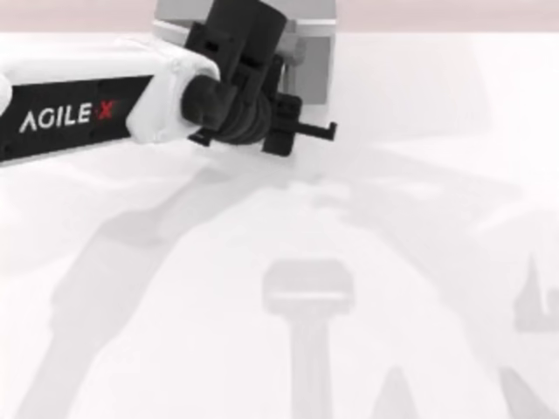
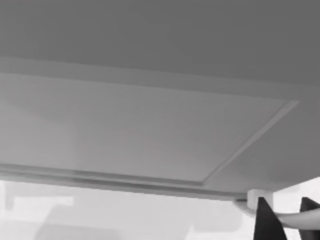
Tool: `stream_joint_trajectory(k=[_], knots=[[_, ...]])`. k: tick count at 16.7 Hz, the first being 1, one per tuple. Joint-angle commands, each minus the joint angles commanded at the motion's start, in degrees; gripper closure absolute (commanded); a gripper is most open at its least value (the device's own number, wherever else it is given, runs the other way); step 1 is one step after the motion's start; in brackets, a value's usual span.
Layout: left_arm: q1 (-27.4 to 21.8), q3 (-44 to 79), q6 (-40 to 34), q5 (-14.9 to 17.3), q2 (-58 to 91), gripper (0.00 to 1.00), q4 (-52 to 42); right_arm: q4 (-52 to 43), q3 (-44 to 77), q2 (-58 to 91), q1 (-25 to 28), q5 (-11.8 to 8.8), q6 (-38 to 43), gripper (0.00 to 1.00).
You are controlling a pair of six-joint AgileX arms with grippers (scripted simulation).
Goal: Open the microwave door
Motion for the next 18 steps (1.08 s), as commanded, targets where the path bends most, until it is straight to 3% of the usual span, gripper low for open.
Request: stream_joint_trajectory(k=[18], knots=[[0.84, -2.35, 2.74, 2.33, -1.63, 1.0, 0.95, 0.0, 0.0, 0.0, 0.0, 0.0, 0.0, 0.0]])
